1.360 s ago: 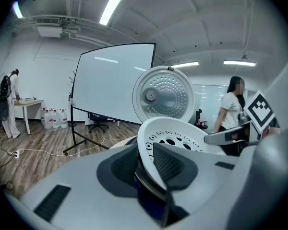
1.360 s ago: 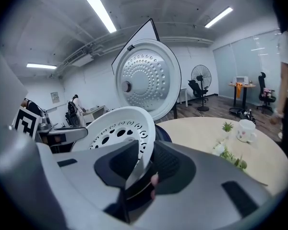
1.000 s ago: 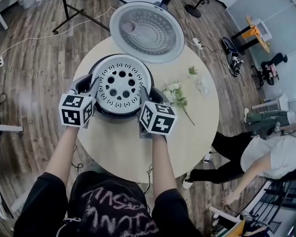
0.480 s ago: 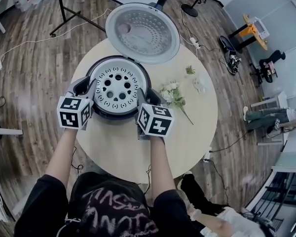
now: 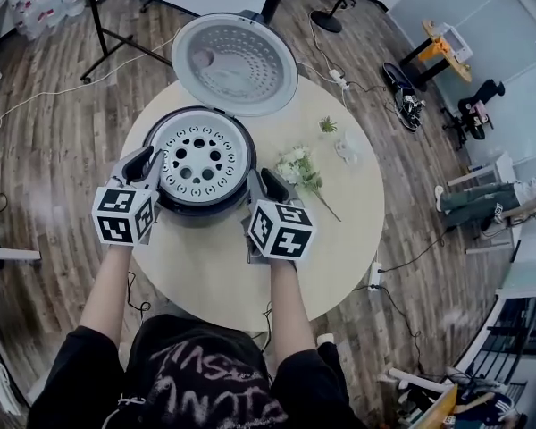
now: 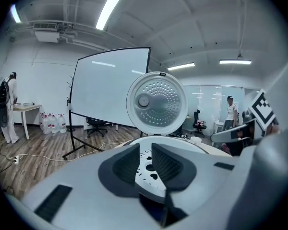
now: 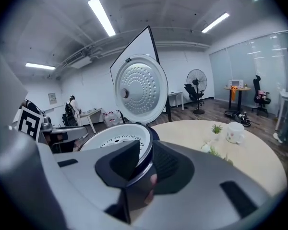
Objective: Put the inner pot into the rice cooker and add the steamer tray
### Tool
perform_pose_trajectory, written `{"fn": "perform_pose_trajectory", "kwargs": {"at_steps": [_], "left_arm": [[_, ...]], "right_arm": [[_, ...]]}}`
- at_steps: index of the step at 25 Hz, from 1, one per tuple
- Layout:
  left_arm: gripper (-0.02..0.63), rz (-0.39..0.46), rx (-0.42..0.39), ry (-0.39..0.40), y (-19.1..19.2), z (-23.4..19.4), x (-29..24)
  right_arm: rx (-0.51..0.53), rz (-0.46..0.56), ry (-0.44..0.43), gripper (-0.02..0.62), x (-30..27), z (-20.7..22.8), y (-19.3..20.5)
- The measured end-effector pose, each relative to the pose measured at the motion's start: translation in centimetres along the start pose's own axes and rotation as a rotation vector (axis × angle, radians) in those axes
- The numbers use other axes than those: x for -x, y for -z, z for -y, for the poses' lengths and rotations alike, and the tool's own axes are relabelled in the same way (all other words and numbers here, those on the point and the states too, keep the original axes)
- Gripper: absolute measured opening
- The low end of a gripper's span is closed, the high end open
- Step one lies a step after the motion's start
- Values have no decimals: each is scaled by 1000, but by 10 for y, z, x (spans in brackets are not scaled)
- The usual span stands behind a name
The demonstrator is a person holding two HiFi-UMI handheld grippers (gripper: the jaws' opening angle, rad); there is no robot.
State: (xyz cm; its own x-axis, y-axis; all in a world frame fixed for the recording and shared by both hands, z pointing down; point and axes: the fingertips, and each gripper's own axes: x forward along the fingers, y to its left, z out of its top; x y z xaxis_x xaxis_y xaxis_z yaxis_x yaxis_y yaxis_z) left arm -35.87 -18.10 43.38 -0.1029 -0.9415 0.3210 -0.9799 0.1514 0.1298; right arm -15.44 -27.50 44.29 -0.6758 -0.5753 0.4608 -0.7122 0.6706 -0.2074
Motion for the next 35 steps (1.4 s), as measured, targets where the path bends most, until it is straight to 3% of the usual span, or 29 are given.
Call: {"fn": "perform_pose_trajectory", "kwargs": {"at_steps": [6, 15, 23, 35], "left_arm": [[71, 21, -19, 55, -8, 31, 3], [13, 41, -82, 203, -17, 119, -7], [12, 85, -112, 305, -21, 183, -5], [12, 128, -141, 371, -23, 206, 20]], "right_arm": [[-35, 54, 36, 57, 37, 18, -4], [-123, 149, 141, 8, 104, 77, 0], [-150, 253, 209, 6, 171, 118, 10], [-137, 397, 260, 6, 230, 126, 26]]}}
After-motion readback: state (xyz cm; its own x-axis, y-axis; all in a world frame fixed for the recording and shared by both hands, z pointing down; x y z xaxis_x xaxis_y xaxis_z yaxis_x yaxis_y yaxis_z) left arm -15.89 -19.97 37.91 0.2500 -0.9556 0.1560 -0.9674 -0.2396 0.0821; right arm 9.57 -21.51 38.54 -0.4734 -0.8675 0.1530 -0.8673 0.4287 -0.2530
